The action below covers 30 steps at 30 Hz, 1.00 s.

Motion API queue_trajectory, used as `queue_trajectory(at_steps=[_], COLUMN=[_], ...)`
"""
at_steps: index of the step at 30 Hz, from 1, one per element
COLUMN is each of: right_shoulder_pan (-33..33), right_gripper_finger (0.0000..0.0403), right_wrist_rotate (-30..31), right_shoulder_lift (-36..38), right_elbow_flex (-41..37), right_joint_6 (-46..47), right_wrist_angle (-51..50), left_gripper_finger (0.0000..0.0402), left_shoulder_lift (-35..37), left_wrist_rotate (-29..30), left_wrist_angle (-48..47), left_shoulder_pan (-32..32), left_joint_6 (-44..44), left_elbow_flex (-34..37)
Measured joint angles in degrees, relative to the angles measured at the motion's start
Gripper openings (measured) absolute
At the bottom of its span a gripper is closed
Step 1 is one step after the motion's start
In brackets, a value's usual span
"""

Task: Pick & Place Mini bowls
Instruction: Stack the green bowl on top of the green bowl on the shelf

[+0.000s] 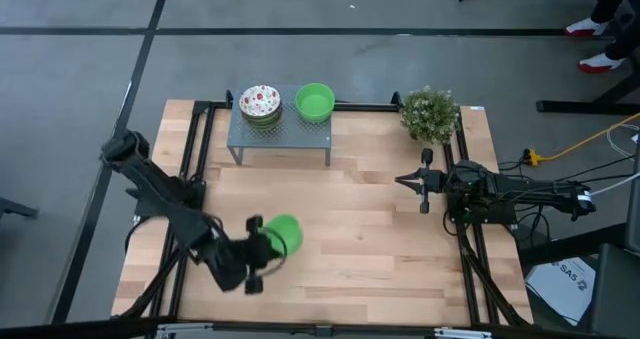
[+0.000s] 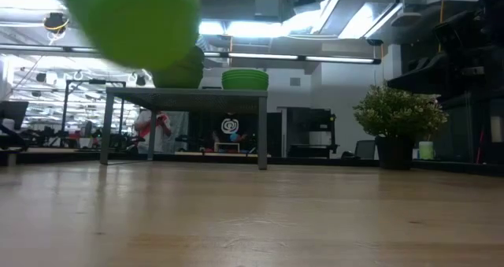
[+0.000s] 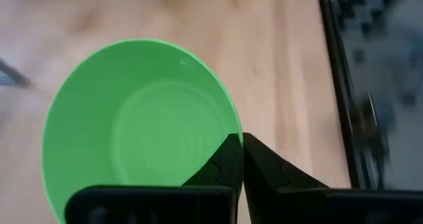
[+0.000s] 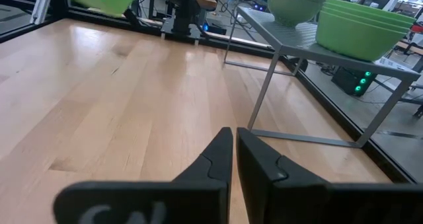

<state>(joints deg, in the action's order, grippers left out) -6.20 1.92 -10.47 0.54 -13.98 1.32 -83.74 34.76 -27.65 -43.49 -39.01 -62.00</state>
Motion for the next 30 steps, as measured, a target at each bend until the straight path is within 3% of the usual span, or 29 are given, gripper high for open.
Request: queue_trajectory(at_steps=[9, 15, 19, 30], right_shoulder_pan=[0.0, 0.0, 0.0, 0.0], right_gripper_finger=[0.0023, 0.0023, 0.0023, 0.0023], right_wrist_rotate=[0.0, 0.0, 0.0, 0.0], right_shoulder_lift=[0.0, 0.0, 0.0, 0.0], right_elbow_flex=[0.0, 0.0, 0.0, 0.0], right_joint_6=[0.0, 0.0, 0.0, 0.0], right_wrist_angle=[0.0, 0.0, 0.0, 0.0], left_gripper_finger=[0.0003, 0.0003, 0.0003, 0.0003], left_shoulder_lift=[11.0, 14.6, 15.4, 13.9], left_wrist_rotate=[16.6, 21.3, 17.6, 2.5], left_wrist_angle=[7.6, 17.2, 18.9, 1.6], left_shoulder_pan=[6.7, 12.1, 16.8, 33.7], left_joint_6=[1.2, 9.1, 13.3, 25.1], left_elbow_flex=[0.0, 0.0, -1.5, -17.7])
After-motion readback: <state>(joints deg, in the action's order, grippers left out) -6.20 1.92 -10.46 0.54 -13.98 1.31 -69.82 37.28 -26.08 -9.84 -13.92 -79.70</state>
